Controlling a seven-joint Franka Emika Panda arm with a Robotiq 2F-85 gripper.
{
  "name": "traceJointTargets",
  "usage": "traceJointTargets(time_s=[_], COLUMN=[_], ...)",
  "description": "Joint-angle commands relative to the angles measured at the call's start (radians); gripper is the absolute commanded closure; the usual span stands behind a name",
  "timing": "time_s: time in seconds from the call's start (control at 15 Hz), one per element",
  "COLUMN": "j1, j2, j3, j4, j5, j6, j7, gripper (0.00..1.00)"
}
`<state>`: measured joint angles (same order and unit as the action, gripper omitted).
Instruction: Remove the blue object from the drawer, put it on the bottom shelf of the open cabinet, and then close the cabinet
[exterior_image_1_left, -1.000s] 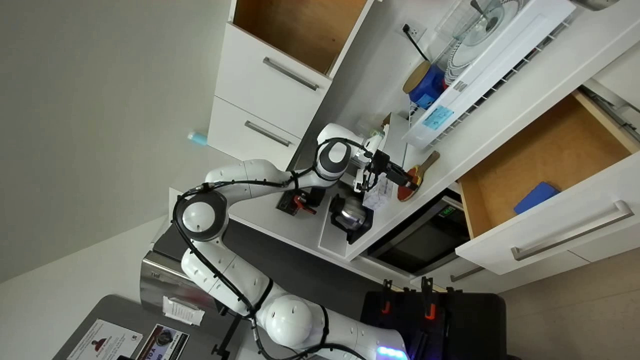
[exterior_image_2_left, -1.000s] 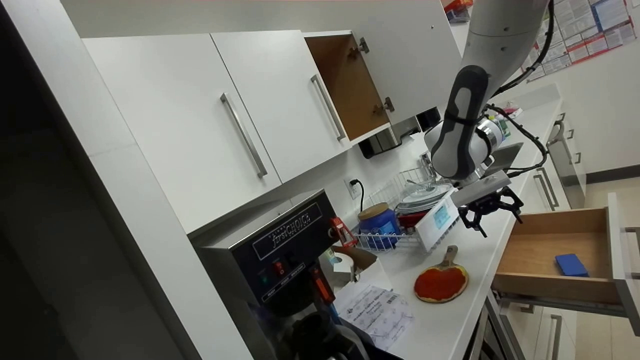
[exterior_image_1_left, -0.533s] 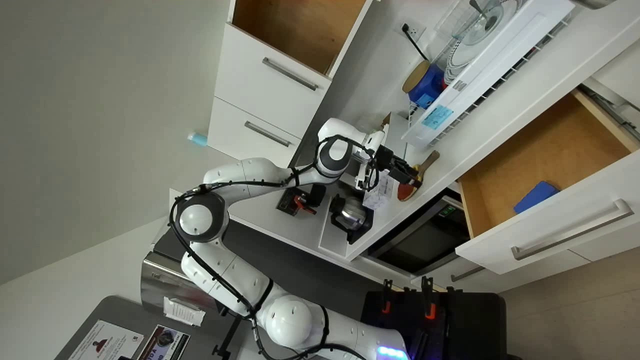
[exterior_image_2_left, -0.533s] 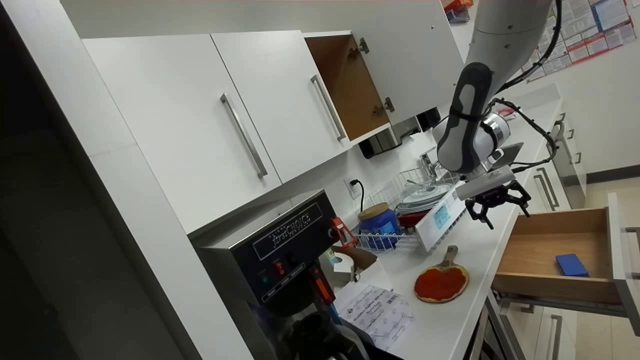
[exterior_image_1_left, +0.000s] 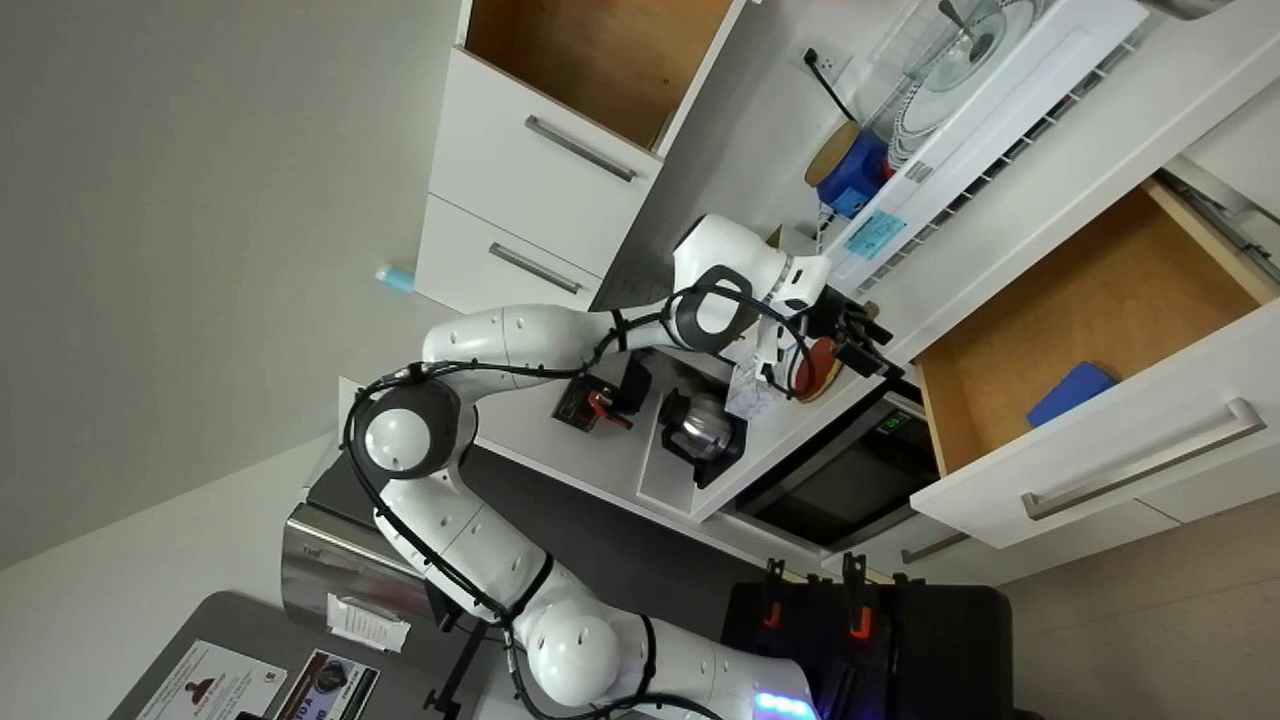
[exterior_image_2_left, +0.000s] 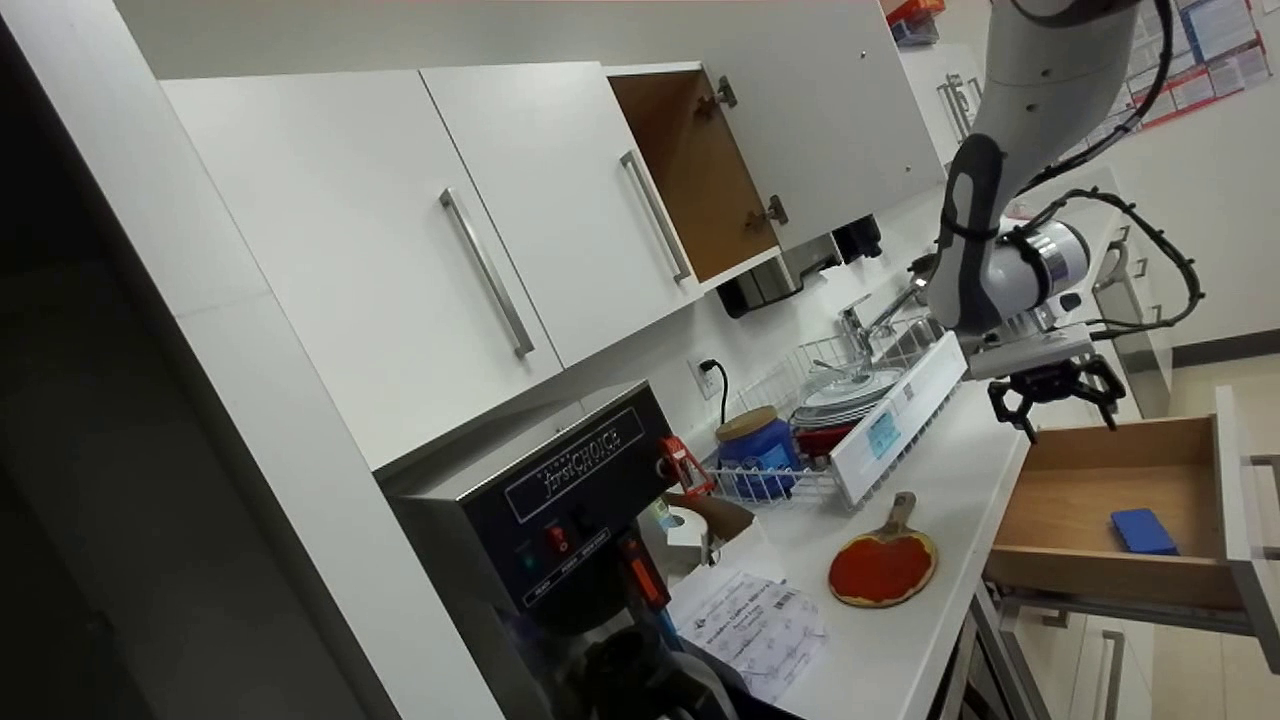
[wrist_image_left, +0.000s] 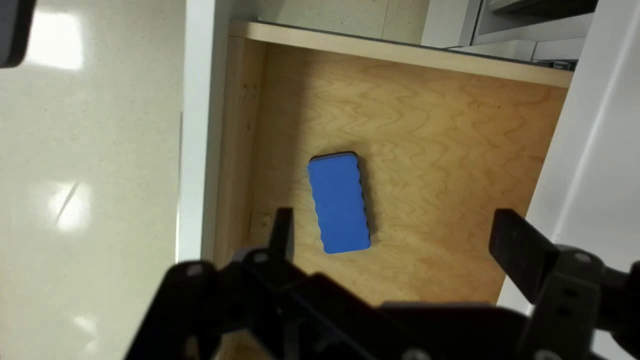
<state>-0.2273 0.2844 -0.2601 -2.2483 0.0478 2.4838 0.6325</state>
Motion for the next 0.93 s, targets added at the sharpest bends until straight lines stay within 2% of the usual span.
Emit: traceJointTargets(time_s=[0.0, 0.27, 0.4, 0.87], j1=[-0.015, -0.003, 0.013, 0.015], j2=[0.098, 0.172, 0.195, 0.214], j3=[0.016, -0.001, -0.03, -0.035], j4=[0.009, -0.018, -0.02, -0.006], j5=[0.126, 0.198, 0.188, 0.189], j6=[0.144, 0.237, 0.216, 0.21], j7=[-0.08, -0.09, -0.066, -0.078], gripper=[0.0, 0.0, 0.0, 0.0])
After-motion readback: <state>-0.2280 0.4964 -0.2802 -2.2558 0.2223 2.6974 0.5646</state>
